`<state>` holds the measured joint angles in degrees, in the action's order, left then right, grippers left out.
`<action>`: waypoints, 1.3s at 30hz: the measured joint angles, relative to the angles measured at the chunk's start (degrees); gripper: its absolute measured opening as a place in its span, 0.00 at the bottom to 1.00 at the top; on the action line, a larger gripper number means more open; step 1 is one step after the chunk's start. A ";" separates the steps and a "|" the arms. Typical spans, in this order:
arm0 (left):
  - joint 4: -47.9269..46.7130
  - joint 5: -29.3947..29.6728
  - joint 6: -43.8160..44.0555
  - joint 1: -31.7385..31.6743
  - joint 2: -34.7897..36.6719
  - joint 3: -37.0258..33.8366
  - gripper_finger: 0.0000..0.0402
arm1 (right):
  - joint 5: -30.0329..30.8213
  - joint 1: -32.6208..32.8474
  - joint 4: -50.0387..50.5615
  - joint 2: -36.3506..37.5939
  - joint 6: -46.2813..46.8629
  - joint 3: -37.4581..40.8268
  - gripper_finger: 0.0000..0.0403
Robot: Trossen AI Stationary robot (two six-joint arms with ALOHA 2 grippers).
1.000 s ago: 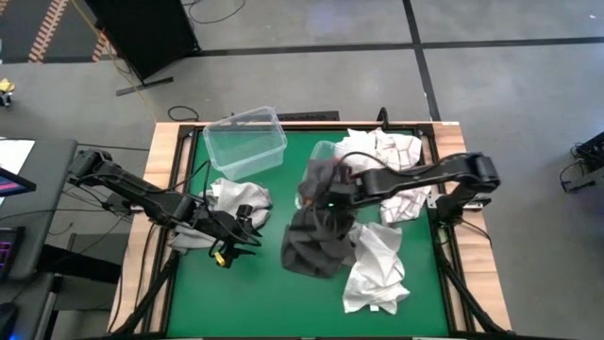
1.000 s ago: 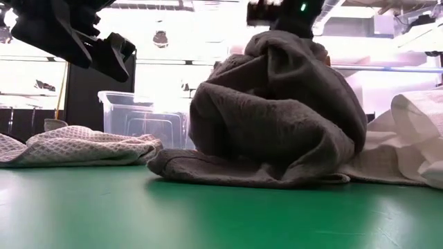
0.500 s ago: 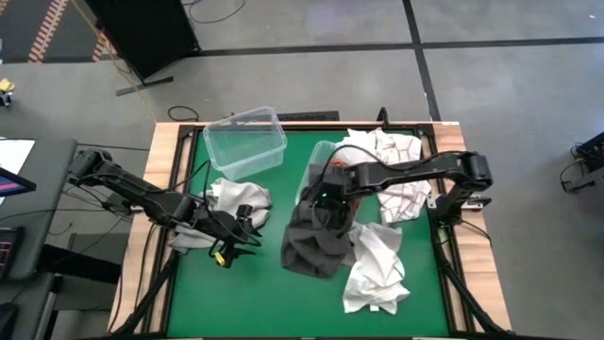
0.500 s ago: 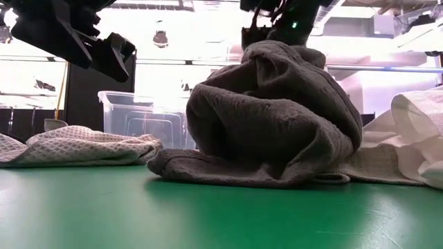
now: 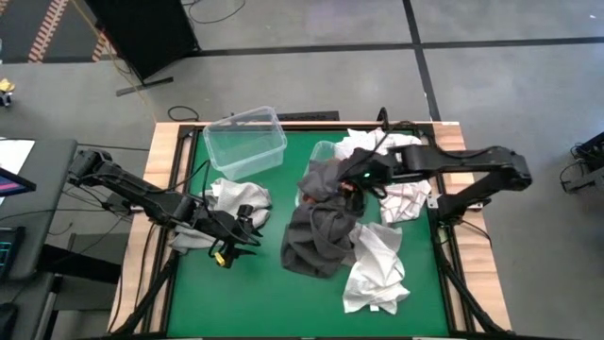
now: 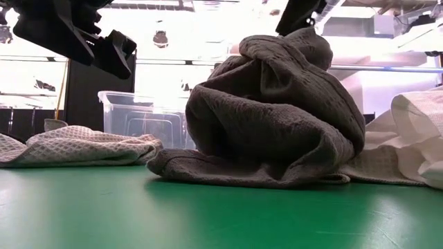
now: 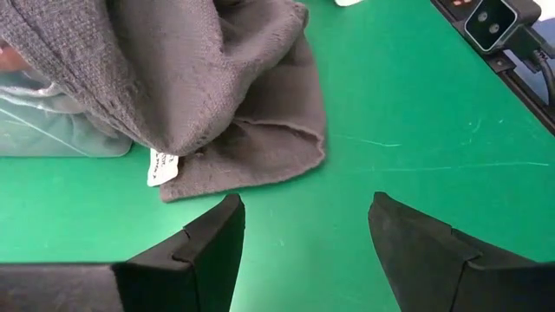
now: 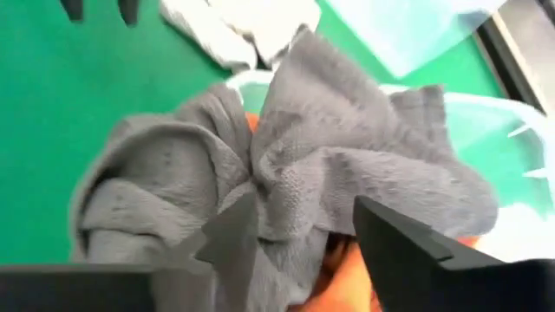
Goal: Sort towels by color in basket
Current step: Put the dark gray towel into the right transparent bin
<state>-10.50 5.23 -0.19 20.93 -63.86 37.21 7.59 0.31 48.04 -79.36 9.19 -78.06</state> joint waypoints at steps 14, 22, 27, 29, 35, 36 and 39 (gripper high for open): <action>1.02 0.00 0.46 0.00 0.00 0.00 0.59 | -0.01 15.98 -5.22 4.59 1.47 -0.02 0.61; 3.61 0.00 0.63 0.00 0.00 0.00 0.59 | -0.03 27.58 -12.12 -1.44 6.44 -0.07 0.61; 5.13 0.14 0.63 0.00 0.00 0.00 0.59 | -0.02 31.74 -18.79 -8.11 6.42 -0.07 0.61; 5.29 0.22 0.66 0.00 0.00 0.00 0.59 | 0.03 32.77 -19.82 -10.99 6.42 -0.07 0.61; 5.32 0.29 1.07 0.00 0.00 0.00 0.59 | 0.23 34.15 -20.07 -18.66 7.30 -0.07 0.61; 5.33 0.34 1.17 0.00 0.00 0.00 0.59 | 0.25 34.15 -20.01 -19.67 7.27 -0.07 0.61; 5.50 1.06 1.65 0.00 0.00 0.00 0.59 | 0.40 34.07 -19.38 -22.80 6.88 -0.07 0.61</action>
<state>-5.01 6.30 1.46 20.93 -63.86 37.21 7.98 34.37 28.66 -102.16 16.08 -78.13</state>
